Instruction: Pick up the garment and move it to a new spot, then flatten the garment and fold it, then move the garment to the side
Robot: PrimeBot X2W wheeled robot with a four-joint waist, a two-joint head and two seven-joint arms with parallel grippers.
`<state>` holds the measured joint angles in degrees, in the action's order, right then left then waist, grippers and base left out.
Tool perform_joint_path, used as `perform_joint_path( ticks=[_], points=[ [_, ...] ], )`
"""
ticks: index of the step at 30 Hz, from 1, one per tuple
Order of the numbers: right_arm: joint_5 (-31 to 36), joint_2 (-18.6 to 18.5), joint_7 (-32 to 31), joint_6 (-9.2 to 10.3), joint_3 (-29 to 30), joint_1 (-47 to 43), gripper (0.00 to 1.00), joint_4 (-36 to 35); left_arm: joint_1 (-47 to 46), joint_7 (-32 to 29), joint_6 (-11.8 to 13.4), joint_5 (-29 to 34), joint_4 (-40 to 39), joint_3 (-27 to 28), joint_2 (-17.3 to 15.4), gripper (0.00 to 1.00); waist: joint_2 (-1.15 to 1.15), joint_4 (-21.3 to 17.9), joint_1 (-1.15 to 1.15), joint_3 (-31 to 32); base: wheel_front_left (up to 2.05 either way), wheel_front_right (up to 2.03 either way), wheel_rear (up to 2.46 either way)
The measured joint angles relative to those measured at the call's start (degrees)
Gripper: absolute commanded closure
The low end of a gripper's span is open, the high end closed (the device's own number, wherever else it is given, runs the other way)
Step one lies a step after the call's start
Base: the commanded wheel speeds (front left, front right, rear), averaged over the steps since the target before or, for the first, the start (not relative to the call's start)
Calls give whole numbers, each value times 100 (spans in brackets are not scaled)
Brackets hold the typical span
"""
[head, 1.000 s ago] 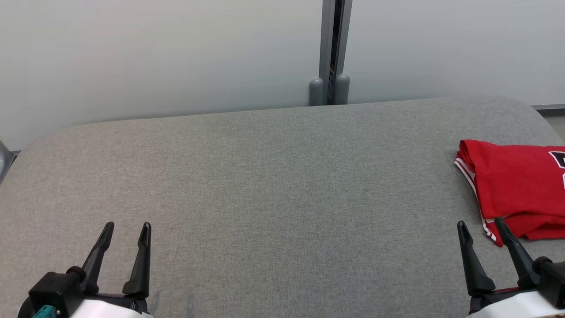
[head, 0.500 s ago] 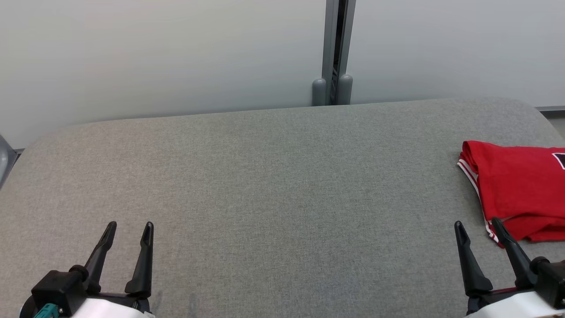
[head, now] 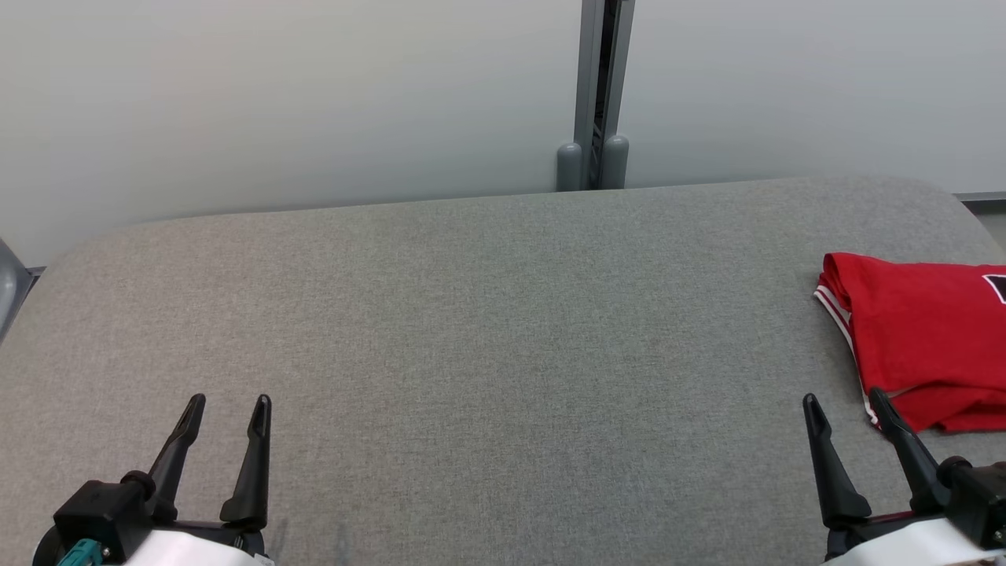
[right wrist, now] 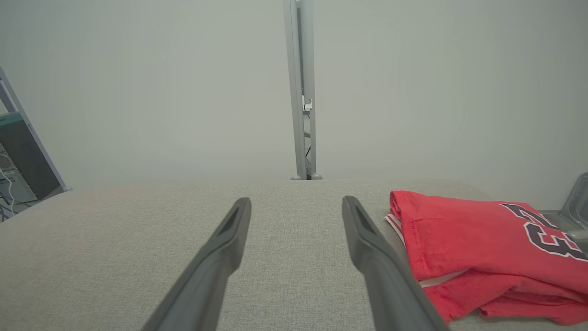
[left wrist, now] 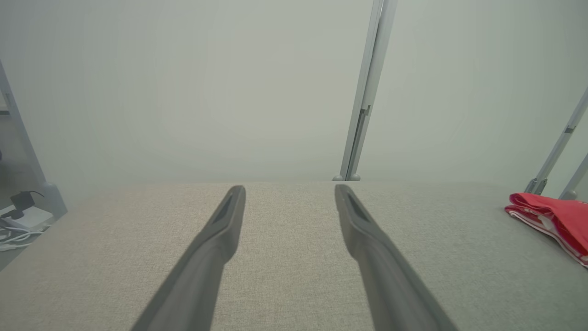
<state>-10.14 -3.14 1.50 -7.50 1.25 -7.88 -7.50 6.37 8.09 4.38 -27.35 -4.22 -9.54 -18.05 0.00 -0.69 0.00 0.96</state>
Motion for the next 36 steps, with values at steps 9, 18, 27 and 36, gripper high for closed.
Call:
perform_joint_path(
  ticks=[9, 18, 27, 36],
  points=[
    [-47, 10, 22, 0, -33, -2, 0, 23, -4, 0, 7, -35, 23, -4, -48, 0, 0, 6, 0, 48, 0, 0, 0],
    [-59, 15, 31, 0, -57, -1, 0, 35, -13, 21, 7, -62, 51, -13, -64, 0, 0, 3, 0, 51, 0, 0, 0],
    [-43, 18, 37, 0, -31, -2, 0, 35, -23, 25, 7, -100, 98, -30, -87, 0, 0, -26, 0, 54, 0, 0, 0],
    [-37, 20, 37, 0, -23, -2, 0, 35, -51, 25, 19, -135, 136, -52, -105, 0, 0, -40, 0, 72, 0, 0, 0]
  ],
)
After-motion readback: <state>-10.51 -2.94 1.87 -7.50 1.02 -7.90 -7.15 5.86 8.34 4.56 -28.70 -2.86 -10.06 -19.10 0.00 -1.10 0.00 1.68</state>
